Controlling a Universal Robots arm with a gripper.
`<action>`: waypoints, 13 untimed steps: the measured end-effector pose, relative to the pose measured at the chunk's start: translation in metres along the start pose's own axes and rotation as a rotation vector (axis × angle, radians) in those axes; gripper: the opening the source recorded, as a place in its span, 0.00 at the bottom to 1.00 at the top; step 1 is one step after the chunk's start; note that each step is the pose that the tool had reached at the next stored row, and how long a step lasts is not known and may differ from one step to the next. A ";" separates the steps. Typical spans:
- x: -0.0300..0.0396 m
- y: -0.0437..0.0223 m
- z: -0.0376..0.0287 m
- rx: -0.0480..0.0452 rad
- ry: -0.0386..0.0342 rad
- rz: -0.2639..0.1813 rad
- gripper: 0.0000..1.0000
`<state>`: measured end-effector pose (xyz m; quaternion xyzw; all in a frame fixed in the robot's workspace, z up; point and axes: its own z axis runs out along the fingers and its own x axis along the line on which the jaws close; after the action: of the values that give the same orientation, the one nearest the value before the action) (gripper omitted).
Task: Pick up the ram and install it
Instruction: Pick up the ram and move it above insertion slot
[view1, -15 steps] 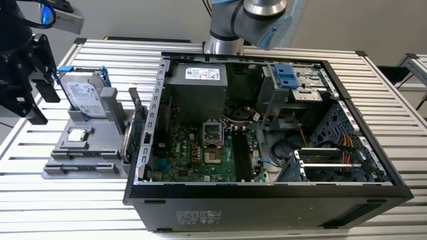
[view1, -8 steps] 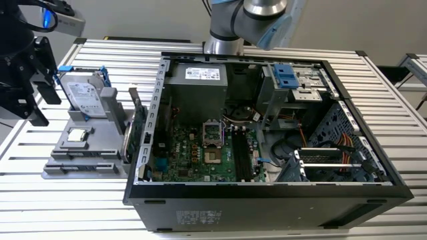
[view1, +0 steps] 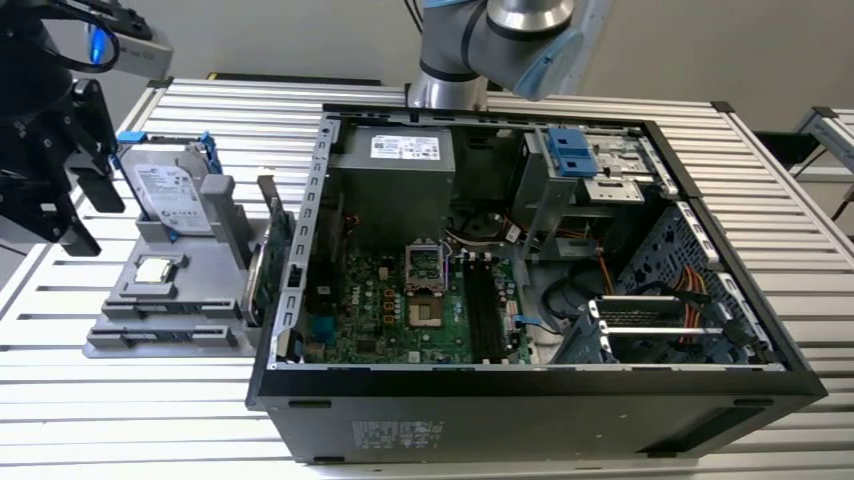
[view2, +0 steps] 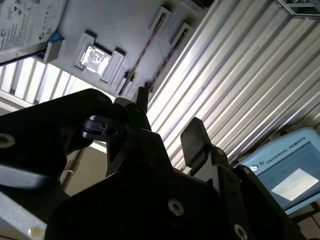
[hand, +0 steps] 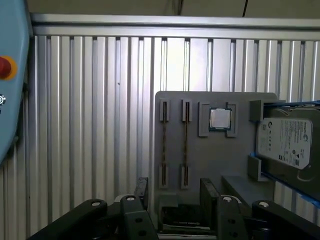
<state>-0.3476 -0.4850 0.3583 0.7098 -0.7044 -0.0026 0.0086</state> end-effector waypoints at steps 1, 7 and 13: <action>0.0000 0.0000 0.0007 0.0001 -0.0001 0.000 1.00; 0.0000 -0.0001 0.0042 0.0005 -0.0001 0.000 1.00; -0.0001 -0.0001 0.0076 0.0031 -0.0001 0.000 1.00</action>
<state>-0.3476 -0.4850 0.3507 0.7098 -0.7044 -0.0016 0.0075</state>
